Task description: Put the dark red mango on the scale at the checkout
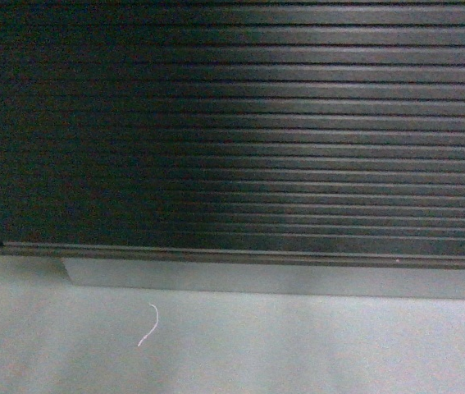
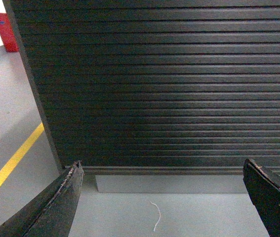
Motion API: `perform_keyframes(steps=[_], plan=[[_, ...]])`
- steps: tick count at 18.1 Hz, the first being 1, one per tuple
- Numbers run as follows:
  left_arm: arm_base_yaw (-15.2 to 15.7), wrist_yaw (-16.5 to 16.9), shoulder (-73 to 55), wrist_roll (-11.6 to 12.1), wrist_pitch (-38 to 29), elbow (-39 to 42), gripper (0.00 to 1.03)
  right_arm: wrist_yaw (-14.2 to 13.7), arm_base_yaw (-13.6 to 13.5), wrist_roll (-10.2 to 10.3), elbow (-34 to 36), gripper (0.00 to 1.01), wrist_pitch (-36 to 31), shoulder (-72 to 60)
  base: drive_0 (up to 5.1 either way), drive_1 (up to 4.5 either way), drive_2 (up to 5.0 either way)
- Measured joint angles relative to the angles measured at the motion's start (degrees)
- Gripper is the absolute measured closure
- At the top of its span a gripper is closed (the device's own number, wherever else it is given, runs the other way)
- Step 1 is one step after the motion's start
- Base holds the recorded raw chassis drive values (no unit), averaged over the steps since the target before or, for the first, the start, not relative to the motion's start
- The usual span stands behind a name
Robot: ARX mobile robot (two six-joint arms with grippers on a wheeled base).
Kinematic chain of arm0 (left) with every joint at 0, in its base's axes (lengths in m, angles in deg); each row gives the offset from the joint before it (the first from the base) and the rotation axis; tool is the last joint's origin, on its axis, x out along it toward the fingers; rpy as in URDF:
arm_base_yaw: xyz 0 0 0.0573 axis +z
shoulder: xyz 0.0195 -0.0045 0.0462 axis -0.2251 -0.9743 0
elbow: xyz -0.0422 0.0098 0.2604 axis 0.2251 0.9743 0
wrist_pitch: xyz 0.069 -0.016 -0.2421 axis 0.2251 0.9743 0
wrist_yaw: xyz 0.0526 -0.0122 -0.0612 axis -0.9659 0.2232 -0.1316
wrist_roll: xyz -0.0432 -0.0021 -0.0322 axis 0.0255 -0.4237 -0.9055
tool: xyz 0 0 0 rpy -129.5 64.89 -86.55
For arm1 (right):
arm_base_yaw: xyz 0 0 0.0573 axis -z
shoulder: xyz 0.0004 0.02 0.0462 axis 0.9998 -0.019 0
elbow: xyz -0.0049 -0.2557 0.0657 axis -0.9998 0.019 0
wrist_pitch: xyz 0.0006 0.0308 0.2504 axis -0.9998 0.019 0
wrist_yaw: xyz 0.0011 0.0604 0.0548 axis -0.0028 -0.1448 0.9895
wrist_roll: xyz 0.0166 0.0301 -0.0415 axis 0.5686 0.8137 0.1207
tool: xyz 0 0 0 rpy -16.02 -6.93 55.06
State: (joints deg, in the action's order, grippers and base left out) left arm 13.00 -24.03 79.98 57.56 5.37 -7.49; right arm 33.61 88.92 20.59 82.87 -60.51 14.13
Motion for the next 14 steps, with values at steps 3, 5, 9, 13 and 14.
perform_keyframes(steps=[3,5,9,13,14], plan=[[0.00,0.00,0.00,0.00,-0.15,0.00,0.05,-0.02,0.00,0.00,0.00,0.03,-0.22,0.00,-0.1,3.41,-3.5],[0.00,-0.02,0.00,0.00,-0.26,0.00,0.05,-0.02,0.00,0.02,0.00,0.03,-0.42,0.00,0.0,3.43,-3.5],[0.00,0.00,0.00,0.00,-0.09,0.00,0.05,0.00,0.00,0.00,0.00,0.03,-0.17,0.00,0.0,3.40,-3.5],[0.00,0.02,0.02,0.00,-0.17,0.00,0.05,-0.02,0.00,0.00,0.00,0.03,-0.04,0.00,0.0,2.43,-2.5],[0.00,-0.02,0.00,0.00,-0.17,0.00,0.05,0.00,0.00,0.00,0.00,0.03,-0.11,0.00,0.0,0.00,0.0]])
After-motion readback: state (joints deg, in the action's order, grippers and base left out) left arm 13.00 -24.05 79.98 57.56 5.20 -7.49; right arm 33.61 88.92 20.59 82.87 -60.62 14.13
